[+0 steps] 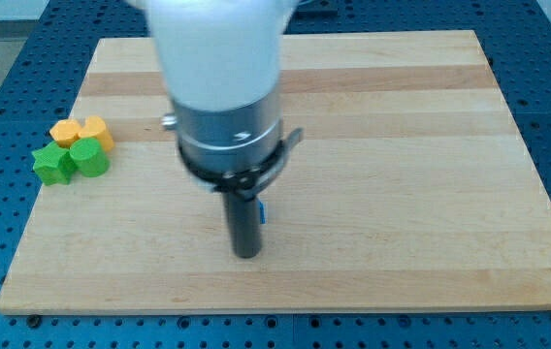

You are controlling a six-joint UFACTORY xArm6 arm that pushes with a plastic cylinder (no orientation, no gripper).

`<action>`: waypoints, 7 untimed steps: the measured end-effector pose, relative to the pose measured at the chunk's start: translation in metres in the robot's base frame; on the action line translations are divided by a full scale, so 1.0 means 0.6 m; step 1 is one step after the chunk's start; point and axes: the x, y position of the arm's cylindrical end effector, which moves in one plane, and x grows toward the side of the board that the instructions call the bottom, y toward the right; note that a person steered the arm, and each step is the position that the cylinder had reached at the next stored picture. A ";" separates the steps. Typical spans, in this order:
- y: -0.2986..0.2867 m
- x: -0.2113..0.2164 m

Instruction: Move the blue triangle towards the bottom right

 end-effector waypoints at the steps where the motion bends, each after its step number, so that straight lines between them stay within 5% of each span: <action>1: -0.074 -0.004; 3: -0.081 -0.103; 5: 0.176 -0.097; 6: 0.230 -0.096; 7: 0.173 -0.108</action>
